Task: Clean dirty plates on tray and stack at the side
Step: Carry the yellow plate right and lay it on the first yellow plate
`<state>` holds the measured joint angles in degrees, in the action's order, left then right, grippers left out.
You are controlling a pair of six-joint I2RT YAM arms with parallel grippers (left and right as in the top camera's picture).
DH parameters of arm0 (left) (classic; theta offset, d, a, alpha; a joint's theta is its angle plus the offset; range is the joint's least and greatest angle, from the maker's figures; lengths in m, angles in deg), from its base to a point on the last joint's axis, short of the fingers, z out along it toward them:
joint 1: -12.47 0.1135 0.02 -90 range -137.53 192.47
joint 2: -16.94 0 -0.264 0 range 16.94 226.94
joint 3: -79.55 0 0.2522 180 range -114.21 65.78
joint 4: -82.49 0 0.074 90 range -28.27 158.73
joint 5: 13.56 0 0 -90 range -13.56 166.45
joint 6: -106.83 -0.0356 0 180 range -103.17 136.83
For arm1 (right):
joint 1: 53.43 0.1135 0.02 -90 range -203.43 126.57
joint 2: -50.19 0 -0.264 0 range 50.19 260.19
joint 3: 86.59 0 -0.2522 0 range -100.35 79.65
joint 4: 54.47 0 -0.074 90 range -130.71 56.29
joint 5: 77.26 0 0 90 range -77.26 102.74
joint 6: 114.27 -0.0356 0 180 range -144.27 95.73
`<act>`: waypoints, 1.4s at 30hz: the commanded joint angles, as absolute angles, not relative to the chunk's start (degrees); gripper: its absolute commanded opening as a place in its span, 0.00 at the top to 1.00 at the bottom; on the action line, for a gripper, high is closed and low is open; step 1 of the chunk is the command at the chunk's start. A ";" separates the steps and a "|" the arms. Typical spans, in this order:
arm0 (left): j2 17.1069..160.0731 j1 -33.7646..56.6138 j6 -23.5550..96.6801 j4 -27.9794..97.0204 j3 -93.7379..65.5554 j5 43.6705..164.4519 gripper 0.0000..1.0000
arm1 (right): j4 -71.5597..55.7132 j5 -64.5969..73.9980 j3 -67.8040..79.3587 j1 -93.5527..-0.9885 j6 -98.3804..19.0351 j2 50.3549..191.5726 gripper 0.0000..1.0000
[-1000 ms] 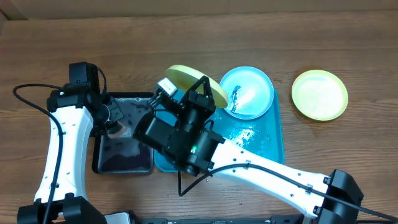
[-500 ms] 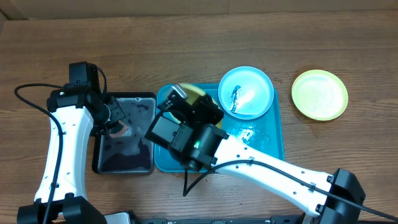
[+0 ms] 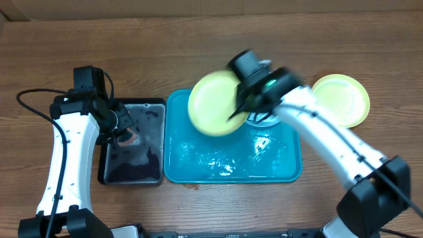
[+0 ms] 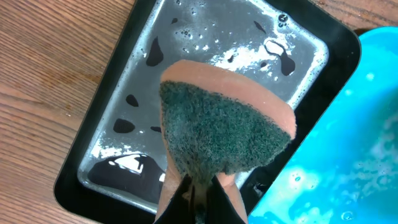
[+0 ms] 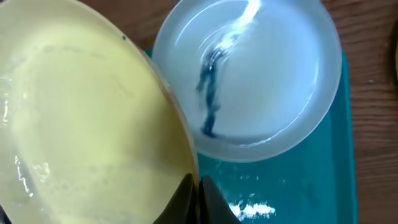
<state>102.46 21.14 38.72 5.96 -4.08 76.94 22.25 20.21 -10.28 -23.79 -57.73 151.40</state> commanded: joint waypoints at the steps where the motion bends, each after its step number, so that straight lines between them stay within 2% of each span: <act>1: 102.55 21.07 37.36 5.96 -3.77 77.79 0.96 | 21.31 7.55 -10.19 -36.03 -61.75 151.05 0.96; 10: 102.55 21.07 37.36 6.03 -3.77 77.79 0.96 | 24.61 3.64 -10.17 -66.52 -59.65 151.64 0.96; 16: 102.55 21.07 37.08 6.45 -3.77 77.79 0.96 | 25.55 3.64 -10.17 -78.45 -57.62 154.90 0.96; 21: 102.55 21.07 36.66 6.45 -3.77 77.77 0.96 | 25.42 3.64 -10.17 -81.20 -56.76 158.90 0.96; 32: 102.55 21.07 36.07 6.18 -3.77 77.77 0.96 | 24.35 3.64 -10.17 -79.04 -56.81 167.97 0.96; 33: 102.55 21.07 36.07 6.20 -3.77 77.77 0.96 | 24.55 3.66 -10.17 -79.04 -56.26 167.99 0.90; 35: 102.55 21.07 36.09 6.25 -3.77 77.77 0.96 | 24.72 3.62 -10.19 -79.04 -54.19 167.90 0.65; 36: 102.55 21.07 36.09 6.27 -3.77 77.77 0.96 | 25.11 3.73 -10.19 -79.04 -53.36 167.84 0.59; 42: 102.55 21.07 36.09 6.45 -3.77 77.83 0.96 | 26.73 4.47 -10.47 -78.73 -52.44 164.95 0.59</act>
<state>102.46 21.14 37.38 6.25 -4.06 77.35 26.45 4.01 -10.23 -79.06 -53.77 167.79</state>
